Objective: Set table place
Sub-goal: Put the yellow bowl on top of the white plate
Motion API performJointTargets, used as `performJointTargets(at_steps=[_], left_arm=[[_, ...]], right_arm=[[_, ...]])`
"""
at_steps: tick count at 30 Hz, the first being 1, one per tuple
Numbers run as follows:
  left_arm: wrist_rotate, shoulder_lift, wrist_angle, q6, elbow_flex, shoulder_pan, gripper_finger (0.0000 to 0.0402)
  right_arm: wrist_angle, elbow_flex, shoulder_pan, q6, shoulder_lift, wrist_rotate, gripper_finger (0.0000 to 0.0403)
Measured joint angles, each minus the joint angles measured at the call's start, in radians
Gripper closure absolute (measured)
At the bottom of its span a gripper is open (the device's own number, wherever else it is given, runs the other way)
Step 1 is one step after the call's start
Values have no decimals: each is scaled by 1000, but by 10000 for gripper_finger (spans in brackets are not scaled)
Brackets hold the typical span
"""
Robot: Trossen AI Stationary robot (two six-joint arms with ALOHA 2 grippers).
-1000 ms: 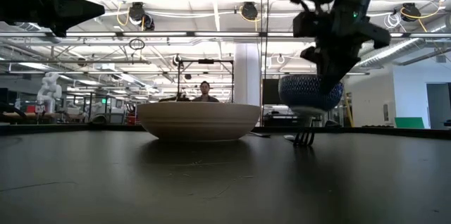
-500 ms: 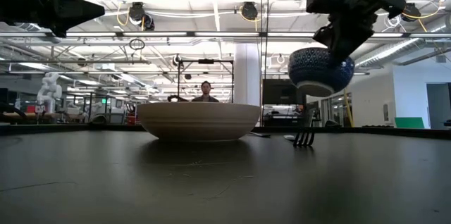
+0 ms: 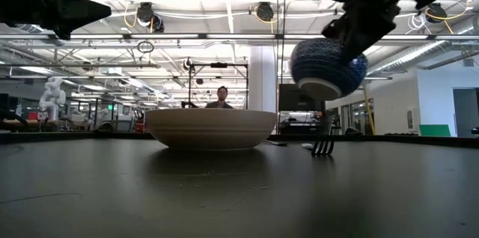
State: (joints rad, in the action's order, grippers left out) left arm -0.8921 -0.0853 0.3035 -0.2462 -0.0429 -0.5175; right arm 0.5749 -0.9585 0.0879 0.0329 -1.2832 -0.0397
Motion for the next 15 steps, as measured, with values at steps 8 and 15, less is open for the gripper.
performJointTargets(at_steps=[8,15], left_arm=[[-3,0,2,-2,0,0,364],[-5,0,4,-7,0,0,364]], right_arm=[[-33,-39,-40,40,-90,-17,396],[33,-220,-43,115,-199,-22,395]])
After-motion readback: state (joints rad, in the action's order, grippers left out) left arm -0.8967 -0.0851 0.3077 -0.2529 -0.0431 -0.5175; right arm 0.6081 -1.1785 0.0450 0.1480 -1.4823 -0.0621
